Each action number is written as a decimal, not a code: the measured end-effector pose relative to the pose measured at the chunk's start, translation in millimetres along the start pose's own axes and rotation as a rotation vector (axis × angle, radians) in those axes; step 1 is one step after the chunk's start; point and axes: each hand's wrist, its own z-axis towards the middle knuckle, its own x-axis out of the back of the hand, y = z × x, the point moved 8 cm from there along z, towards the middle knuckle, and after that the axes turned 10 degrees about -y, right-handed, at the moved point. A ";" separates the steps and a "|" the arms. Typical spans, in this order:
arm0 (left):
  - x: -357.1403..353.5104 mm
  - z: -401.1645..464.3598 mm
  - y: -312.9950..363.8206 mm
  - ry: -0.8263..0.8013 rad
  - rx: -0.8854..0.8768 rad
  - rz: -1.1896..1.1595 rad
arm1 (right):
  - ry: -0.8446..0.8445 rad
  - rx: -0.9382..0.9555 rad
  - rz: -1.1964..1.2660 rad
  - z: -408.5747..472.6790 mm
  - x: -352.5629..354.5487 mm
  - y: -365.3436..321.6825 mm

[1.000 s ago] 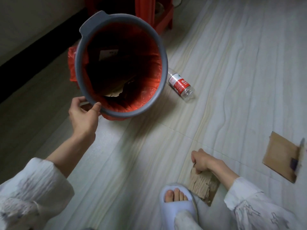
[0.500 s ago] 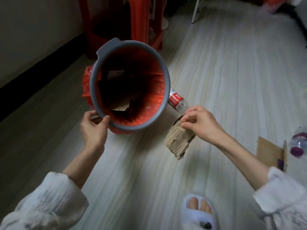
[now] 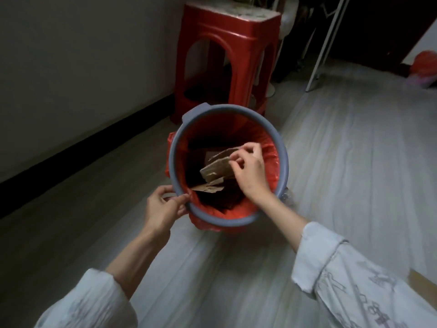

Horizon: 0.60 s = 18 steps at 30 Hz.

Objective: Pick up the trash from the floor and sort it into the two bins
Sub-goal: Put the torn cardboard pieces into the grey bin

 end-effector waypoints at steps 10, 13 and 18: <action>-14.2 -3.7 2.8 0.015 -0.001 0.051 | -0.478 -0.033 -0.457 -22.4 -16.7 33.0; -20.3 -3.3 3.3 -0.011 0.009 0.047 | -0.524 -0.026 -0.346 -16.4 -24.8 37.7; -24.6 -8.5 0.2 0.004 0.016 0.026 | -0.549 -0.098 -0.216 -12.4 -34.7 47.2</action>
